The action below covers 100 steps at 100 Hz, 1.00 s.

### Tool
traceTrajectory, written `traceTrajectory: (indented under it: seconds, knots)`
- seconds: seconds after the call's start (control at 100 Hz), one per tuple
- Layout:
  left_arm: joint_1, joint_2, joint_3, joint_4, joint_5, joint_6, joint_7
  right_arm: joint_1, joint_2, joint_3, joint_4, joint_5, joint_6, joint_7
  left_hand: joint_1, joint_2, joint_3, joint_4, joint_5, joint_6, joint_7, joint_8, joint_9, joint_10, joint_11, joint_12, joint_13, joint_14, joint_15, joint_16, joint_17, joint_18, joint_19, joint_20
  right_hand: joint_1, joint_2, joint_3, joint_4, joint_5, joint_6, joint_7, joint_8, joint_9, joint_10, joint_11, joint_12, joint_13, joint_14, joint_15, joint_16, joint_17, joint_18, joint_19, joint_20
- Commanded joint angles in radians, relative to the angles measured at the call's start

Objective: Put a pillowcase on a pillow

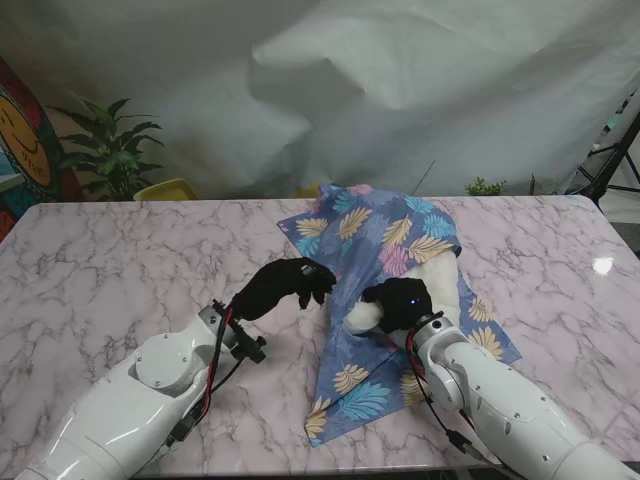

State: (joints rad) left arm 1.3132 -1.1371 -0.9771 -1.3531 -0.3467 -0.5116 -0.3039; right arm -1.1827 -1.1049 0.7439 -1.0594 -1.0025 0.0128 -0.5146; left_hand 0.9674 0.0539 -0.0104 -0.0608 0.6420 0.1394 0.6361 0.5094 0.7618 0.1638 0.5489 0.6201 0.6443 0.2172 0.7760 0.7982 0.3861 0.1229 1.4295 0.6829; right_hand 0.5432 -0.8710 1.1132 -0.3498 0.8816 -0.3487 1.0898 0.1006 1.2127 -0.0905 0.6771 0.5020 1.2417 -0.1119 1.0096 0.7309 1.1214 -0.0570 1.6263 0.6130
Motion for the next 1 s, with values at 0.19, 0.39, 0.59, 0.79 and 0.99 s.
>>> traceTrajectory:
  seconds: [0.19,0.39,0.59,0.79,0.99]
  knots:
    - [-0.23,-0.08,0.196,0.27,0.333,-0.057,0.203,-0.082,0.037,0.021,-0.074,-0.121,0.037,-0.001,0.171,-0.06,-0.014,0.022,-0.182,-0.114,-0.135,-0.025,-0.422,-0.132,-0.219,-0.179,-0.438,-0.082,-0.493,-0.304,-0.431,-0.084,-0.781,-0.196,-0.126,-0.001,0.127,-0.03,-0.105,-0.209,0.027,-0.013,-0.194,-0.094,-0.012,-0.041,-0.034,-0.102,-0.401,-0.107,-0.263,-0.053,-0.274,-0.059]
    - [-0.373,-0.155,0.33,0.49,0.639,-0.143,0.454,-0.128,0.055,0.071,-0.143,-0.209,0.072,-0.021,0.041,-0.031,-0.008,0.032,-0.283,-0.132,-0.266,-0.118,-0.579,-0.214,-0.36,-0.278,-0.585,-0.197,-0.668,-0.427,-0.431,-0.156,-1.338,-0.324,-0.274,0.03,0.129,-0.039,-0.176,-0.152,-0.053,0.039,-0.328,-0.091,0.011,-0.095,-0.149,-0.099,-0.498,-0.172,-0.439,0.031,-0.398,-0.09]
    - [-0.43,-0.201,0.38,0.581,0.725,-0.149,0.575,-0.218,0.079,0.163,-0.275,-0.339,0.106,-0.016,0.037,-0.012,-0.005,0.033,-0.294,-0.123,-0.275,-0.13,-0.569,-0.233,-0.361,-0.275,-0.577,-0.221,-0.677,-0.429,-0.417,-0.17,-1.378,-0.36,-0.511,0.12,0.116,0.122,-0.313,-0.025,-0.221,0.238,-0.52,-0.041,-0.006,-0.129,-0.353,-0.042,-0.617,-0.277,-0.661,0.098,-0.514,-0.156]
    - [-0.518,-0.274,0.465,0.737,0.722,-0.176,0.596,-0.387,0.089,0.321,-0.496,-0.449,0.096,0.11,0.049,-0.009,-0.005,0.031,-0.265,-0.119,-0.244,-0.125,-0.546,-0.237,-0.266,-0.268,-0.56,-0.214,-0.632,-0.441,-0.42,-0.171,-1.36,-0.346,-0.624,0.213,0.018,0.115,-0.487,0.091,-0.315,0.205,-0.714,0.029,-0.021,-0.149,-0.608,0.032,-0.63,-0.371,-0.86,0.173,-0.591,-0.228]
    - [-0.6,-0.394,0.534,0.961,0.683,-0.252,0.592,-0.526,0.093,0.452,-0.661,-0.517,0.034,0.338,0.062,-0.012,-0.004,0.029,-0.264,-0.115,-0.237,-0.123,-0.545,-0.236,-0.258,-0.277,-0.558,-0.21,-0.625,-0.45,-0.42,-0.171,-1.363,-0.347,-0.626,0.282,-0.072,0.123,-0.611,0.188,-0.41,0.157,-0.879,0.086,-0.041,-0.165,-0.768,0.082,-0.674,-0.423,-0.976,0.216,-0.67,-0.306]
